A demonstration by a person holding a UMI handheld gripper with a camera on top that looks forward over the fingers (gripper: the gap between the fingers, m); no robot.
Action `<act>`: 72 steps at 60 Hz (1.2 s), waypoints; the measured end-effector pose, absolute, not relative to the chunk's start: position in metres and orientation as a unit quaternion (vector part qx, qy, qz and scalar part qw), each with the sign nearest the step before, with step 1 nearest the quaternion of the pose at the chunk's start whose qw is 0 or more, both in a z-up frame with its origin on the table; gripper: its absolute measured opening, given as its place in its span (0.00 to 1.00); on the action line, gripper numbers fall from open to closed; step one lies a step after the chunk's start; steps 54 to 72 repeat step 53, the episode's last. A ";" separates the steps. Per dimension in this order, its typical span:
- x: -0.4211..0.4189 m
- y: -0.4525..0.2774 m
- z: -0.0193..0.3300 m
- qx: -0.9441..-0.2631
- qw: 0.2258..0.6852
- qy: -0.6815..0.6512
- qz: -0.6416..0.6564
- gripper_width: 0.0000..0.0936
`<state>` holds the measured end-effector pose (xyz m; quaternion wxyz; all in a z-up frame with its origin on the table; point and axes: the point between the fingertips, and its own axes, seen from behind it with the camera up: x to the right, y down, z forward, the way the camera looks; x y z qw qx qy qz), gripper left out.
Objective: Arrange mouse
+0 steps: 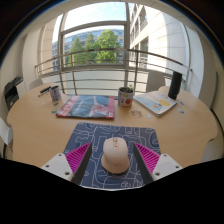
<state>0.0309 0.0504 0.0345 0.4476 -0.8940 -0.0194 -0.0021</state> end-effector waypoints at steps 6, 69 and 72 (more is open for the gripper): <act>0.025 0.020 0.076 -0.888 0.460 -0.012 -0.010 0.90; -0.039 -0.224 0.208 -0.865 0.499 0.018 -0.058 0.91; -0.039 -0.224 0.208 -0.865 0.499 0.018 -0.058 0.91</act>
